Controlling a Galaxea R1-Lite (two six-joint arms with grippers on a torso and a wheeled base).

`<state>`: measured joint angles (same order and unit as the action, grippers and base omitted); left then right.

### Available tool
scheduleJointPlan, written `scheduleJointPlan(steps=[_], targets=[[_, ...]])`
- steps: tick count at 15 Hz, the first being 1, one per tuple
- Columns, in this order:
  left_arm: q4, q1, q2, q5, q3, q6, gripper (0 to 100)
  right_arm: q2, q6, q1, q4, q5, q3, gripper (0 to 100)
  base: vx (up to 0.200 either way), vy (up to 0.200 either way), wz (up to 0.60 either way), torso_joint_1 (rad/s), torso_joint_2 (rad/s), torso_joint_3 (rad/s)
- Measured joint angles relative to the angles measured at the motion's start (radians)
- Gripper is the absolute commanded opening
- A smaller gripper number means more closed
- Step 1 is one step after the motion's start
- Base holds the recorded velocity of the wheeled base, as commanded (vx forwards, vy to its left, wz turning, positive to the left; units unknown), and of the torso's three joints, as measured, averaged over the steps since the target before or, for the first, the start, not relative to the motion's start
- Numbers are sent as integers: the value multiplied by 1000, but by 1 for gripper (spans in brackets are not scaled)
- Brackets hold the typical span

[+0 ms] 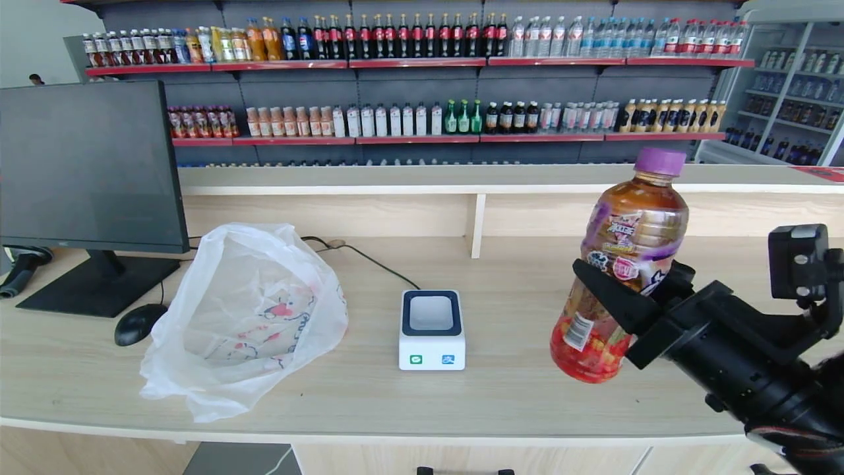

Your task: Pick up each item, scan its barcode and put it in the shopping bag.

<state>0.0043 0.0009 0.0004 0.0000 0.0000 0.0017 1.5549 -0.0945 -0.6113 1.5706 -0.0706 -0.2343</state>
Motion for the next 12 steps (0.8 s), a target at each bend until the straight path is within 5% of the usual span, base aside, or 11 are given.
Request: scheduleJointPlan(steps=[5,8,12], targets=[[0,0,0,0,0,0,100,-95,-26,-108,-1,5,96,0,0,0,0,0,0,0],[0,0,0,0,0,0,100,-128,-184,-234,-1,14,117,0,0,0,0,0,0,0],[0,0,0,0,0,0,100,-125,-374,-263,-2,69,100,0,0,0,0,0,0,0]])
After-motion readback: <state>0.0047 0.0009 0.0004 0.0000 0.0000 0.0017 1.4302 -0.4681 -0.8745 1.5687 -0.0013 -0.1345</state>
